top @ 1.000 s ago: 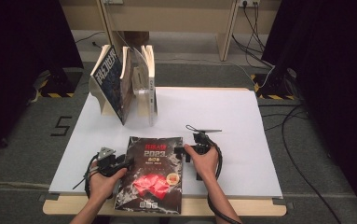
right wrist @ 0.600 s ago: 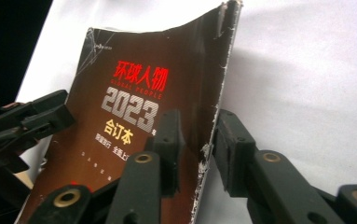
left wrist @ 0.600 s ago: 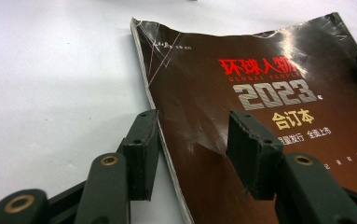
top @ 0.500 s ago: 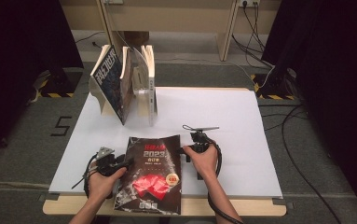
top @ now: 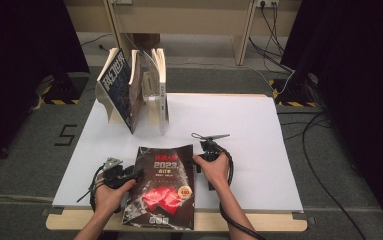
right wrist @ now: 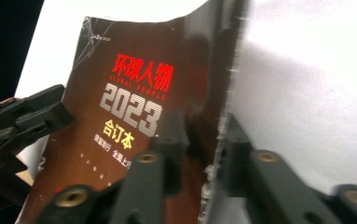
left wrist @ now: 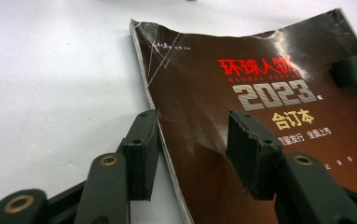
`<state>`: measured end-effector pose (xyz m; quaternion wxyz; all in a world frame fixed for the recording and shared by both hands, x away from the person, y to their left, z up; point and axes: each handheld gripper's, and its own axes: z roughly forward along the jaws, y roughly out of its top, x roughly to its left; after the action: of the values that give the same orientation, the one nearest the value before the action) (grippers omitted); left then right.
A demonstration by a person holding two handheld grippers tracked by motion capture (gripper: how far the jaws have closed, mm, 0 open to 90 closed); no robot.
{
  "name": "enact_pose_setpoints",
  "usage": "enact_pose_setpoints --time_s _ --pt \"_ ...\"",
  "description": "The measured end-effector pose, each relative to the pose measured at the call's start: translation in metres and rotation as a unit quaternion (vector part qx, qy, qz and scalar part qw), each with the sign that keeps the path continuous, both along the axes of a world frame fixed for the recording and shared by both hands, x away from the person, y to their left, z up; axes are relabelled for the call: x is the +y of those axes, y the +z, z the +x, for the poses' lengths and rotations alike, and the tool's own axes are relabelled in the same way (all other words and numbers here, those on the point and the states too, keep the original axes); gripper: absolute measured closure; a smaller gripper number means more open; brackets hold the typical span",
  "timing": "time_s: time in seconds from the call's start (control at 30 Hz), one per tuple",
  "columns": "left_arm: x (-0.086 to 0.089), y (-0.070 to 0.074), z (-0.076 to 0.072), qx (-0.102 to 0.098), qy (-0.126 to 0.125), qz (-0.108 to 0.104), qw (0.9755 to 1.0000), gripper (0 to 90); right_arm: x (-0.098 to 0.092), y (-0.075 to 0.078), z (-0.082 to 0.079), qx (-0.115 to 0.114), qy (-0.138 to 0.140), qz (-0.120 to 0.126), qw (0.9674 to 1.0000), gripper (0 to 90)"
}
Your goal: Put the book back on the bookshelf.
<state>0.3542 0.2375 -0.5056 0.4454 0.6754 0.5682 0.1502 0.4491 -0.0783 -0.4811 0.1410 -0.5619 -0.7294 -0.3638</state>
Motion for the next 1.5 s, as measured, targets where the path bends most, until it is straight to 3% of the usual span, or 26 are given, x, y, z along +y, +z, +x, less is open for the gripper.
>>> enact_pose_setpoints --time_s 0.17,0.3,0.5,0.53,0.67,0.9,1.03,1.2,1.4,1.5 --pt "0.002 0.001 0.001 0.008 0.003 -0.020 0.9998 52.5 0.002 0.017 -0.005 -0.015 0.007 0.005 0.9998 86.1" --pt "0.006 0.005 0.000 0.010 0.007 -0.030 0.9995 52.1 0.000 0.027 -0.009 -0.025 -0.004 0.033 0.9991 86.4" --pt "0.008 0.025 -0.003 -0.020 0.007 -0.040 0.9990 49.4 0.002 0.044 -0.017 -0.051 -0.014 0.051 0.9973 86.6" --pt "0.008 0.028 -0.004 -0.022 0.007 -0.046 0.9987 48.6 0.002 0.047 -0.018 -0.065 -0.015 0.050 0.9965 86.6" --pt "0.008 0.039 -0.005 -0.032 0.001 -0.050 0.9982 46.7 0.001 0.066 -0.023 -0.087 -0.024 0.062 0.9940 86.7" --pt "0.007 0.054 -0.005 -0.050 -0.002 -0.054 0.9973 45.3 0.004 0.094 -0.029 -0.146 -0.030 0.041 0.9880 86.6" --pt "0.005 0.064 -0.003 -0.058 -0.018 -0.052 0.9968 44.4 0.002 0.103 -0.029 -0.157 -0.036 0.040 0.9862 86.6" --pt "0.003 0.075 -0.001 -0.069 -0.015 -0.047 0.9964 43.3 0.004 0.115 -0.034 -0.186 -0.039 0.044 0.9808 86.6" --pt "-0.001 0.080 -0.002 -0.068 -0.024 -0.050 0.9961 42.2 0.010 0.120 -0.037 -0.199 -0.042 0.050 0.9779 86.6" --pt "-0.002 0.083 -0.003 -0.060 -0.028 -0.063 0.9958 43.9 0.014 0.124 -0.037 -0.202 -0.042 0.055 0.9769 86.6"
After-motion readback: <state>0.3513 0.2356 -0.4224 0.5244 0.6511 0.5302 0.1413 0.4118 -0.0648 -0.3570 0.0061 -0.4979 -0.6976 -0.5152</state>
